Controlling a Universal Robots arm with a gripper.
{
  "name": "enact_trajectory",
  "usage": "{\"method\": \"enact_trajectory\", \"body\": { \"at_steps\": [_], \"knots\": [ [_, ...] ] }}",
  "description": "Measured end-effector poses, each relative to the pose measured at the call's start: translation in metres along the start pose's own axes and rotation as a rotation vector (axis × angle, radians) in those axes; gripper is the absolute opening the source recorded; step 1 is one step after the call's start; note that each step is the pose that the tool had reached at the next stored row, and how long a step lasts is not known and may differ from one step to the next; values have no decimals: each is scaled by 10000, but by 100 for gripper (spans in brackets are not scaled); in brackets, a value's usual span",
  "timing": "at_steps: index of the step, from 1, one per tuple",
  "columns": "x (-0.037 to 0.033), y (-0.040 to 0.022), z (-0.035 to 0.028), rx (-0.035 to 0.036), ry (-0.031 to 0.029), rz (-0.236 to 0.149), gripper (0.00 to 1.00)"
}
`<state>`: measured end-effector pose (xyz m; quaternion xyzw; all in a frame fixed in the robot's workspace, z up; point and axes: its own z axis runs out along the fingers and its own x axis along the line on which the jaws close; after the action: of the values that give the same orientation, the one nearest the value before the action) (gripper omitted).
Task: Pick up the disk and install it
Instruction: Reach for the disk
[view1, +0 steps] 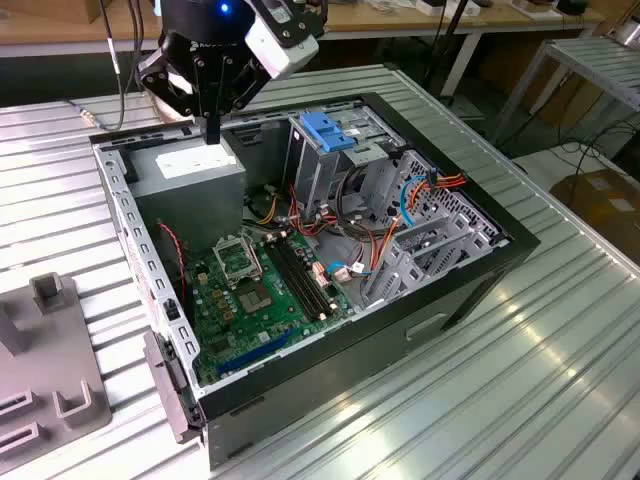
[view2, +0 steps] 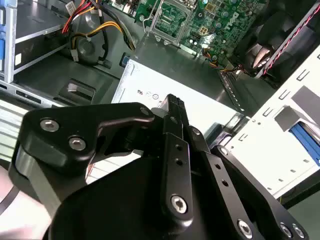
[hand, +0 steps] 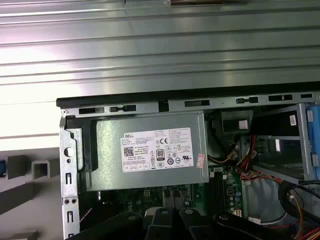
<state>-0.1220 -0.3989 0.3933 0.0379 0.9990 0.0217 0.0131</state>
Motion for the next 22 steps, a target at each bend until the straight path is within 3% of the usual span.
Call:
{"method": "enact_trajectory", "body": {
  "at_steps": [22],
  "knots": [
    [116, -9, -3, 0, 0, 0, 10]
  ]
}}
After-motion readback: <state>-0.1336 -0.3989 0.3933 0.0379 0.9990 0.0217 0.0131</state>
